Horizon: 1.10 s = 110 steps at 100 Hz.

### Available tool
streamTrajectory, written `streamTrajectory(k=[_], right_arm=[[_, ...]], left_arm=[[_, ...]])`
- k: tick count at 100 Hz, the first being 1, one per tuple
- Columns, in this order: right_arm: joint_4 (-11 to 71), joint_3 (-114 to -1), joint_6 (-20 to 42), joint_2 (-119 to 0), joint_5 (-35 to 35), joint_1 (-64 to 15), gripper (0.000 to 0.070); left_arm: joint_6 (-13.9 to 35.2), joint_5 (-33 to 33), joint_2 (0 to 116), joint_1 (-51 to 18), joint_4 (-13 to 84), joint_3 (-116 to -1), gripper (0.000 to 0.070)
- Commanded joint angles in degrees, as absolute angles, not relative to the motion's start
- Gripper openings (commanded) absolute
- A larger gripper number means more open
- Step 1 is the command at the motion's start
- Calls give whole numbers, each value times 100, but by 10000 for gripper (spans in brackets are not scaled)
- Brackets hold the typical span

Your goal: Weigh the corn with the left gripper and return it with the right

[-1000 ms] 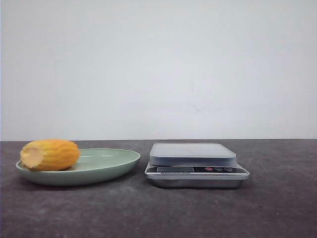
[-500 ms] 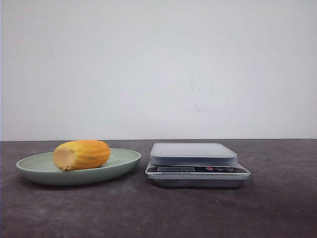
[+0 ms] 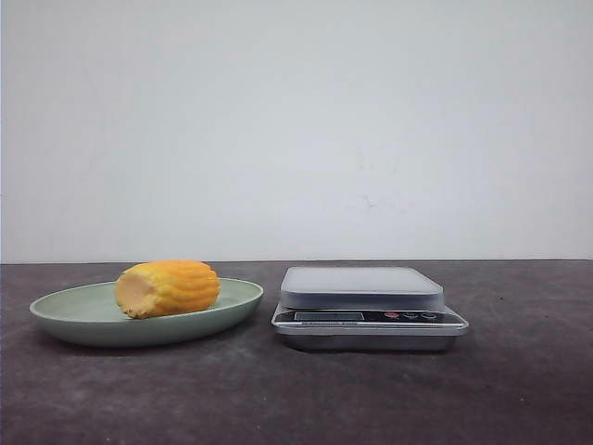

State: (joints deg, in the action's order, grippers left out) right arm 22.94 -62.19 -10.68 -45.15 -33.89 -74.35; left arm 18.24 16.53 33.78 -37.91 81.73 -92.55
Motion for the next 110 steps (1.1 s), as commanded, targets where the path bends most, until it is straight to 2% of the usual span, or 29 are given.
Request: streamTrajectory(k=[1, 37, 47, 56, 68, 73, 81, 92, 100, 110], right_arm=[[2233, -6278, -1092, -4554, -3391, -7516, 1], [2239, -6278, -1094, -4547, -3393, -7518, 1], [2244, -6274, -1070, -4416, -3315, -7236, 1], [2582, -6141, -1087, -4132, -2915, -6556, 1], [2447, -5463, -1135, -3588, -1688, -5131, 1], [2082, -4939, -1133, -3306, -1282, -4477, 1], [1033, -3833, -1083, -2740, -755, -3540, 1], [-390, -2259, -941, -1806, -447, -2722, 1], [-753, -1382, -676, -1135, -475, -2344, 1], [-768, -628, -307, -626, -445, -1811, 1]], left_arm=[[1870, 1647, 3400, -3822, 8482, -9371, 11], [1870, 1649, 3400, -3822, 8479, -9371, 11], [1870, 1647, 3400, -3822, 8482, -9371, 11], [1870, 1647, 3400, -3822, 8479, -9371, 11], [1870, 1649, 3389, -3822, 8482, -9384, 11], [1870, 1649, 3389, -3824, 8479, -9393, 11], [1870, 1647, 3398, -3822, 8479, -9393, 11], [1870, 1649, 3400, -3822, 8479, -9393, 11], [1870, 1649, 3400, -3822, 8482, -9402, 11], [1870, 1647, 3400, -3822, 8479, -9402, 11]])
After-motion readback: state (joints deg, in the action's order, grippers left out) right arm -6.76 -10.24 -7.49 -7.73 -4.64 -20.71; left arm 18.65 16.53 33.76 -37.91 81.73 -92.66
